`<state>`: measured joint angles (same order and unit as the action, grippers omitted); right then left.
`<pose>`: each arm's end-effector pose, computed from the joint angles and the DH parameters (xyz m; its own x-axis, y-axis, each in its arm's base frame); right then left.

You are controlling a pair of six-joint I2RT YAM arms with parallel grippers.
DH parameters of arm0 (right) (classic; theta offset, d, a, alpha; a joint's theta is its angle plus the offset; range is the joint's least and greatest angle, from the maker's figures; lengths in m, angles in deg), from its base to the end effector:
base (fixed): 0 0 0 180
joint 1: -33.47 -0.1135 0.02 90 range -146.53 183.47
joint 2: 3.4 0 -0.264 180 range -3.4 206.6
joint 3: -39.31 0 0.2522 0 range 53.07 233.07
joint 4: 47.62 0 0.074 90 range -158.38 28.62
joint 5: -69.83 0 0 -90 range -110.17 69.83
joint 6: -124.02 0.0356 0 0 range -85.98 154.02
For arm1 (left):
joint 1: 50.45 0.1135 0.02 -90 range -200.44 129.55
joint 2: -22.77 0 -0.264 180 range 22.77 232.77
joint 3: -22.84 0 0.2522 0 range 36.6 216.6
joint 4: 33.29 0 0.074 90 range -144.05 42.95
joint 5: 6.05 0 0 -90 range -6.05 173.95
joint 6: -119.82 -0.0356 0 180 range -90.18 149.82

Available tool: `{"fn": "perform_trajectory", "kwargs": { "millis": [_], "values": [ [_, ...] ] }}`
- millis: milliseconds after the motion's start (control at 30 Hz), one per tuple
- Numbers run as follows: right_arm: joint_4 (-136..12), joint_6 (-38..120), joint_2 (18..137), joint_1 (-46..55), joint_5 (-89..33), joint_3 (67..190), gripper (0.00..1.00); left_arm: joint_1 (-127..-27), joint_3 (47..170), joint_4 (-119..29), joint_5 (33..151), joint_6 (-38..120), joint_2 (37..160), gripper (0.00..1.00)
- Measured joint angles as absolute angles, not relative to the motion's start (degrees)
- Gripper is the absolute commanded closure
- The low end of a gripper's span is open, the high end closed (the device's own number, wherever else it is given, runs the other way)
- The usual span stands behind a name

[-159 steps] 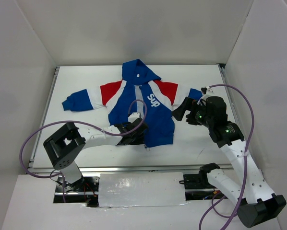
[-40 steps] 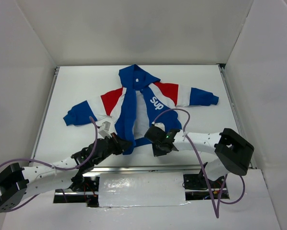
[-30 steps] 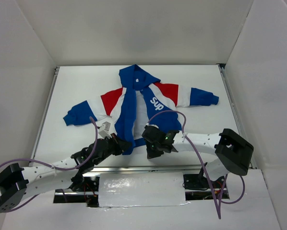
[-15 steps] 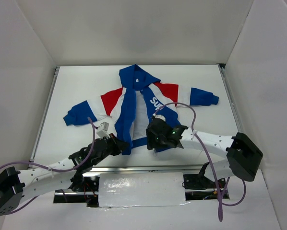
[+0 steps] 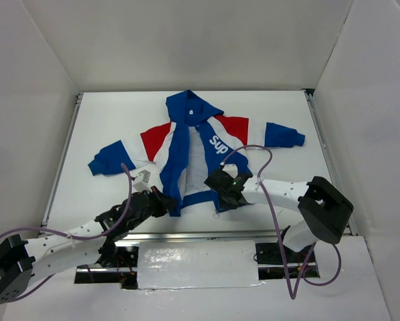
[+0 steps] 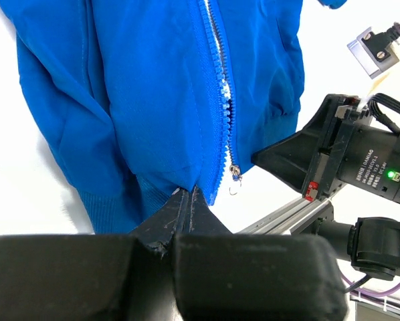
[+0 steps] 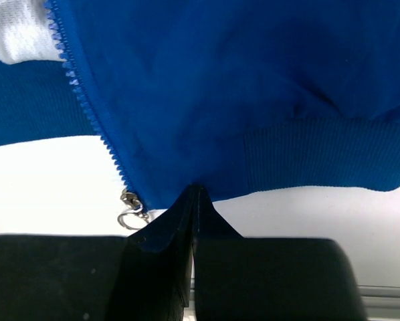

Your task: Zip up the jacket

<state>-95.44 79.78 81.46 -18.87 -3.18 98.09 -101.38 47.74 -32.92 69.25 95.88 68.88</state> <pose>0.1627 0.1938 0.1618 -0.9165 -0.0661 -0.3946 -0.0731 0.9973 0.0028 0.1163 -0.1290 0.1739 -0.6407 -0.6134 -0.4617 0.0391 0.5745 -0.8175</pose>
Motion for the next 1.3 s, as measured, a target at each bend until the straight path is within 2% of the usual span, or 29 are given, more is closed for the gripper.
{"fn": "perform_trajectory", "kwargs": {
  "millis": [367, 700, 933, 1300],
  "values": [
    [-90.17, 79.82, 81.72, -18.98, -11.94, 97.26, 1.00, -100.33, 47.76, -33.58, 69.73, 95.69, 68.77, 1.00],
    [-84.16, 81.09, 86.64, -21.19, -17.71, 99.86, 1.00, -98.74, 49.03, -37.16, 70.10, 94.13, 67.37, 1.00],
    [-82.92, 84.17, 90.40, -21.80, -19.55, 103.44, 1.00, -96.29, 49.92, -40.55, 70.26, 92.52, 66.01, 1.00],
    [-82.61, 87.87, 89.04, -24.01, -19.07, 103.16, 1.00, -93.27, 50.12, -41.32, 72.68, 91.14, 67.00, 1.00]
  ]
}}
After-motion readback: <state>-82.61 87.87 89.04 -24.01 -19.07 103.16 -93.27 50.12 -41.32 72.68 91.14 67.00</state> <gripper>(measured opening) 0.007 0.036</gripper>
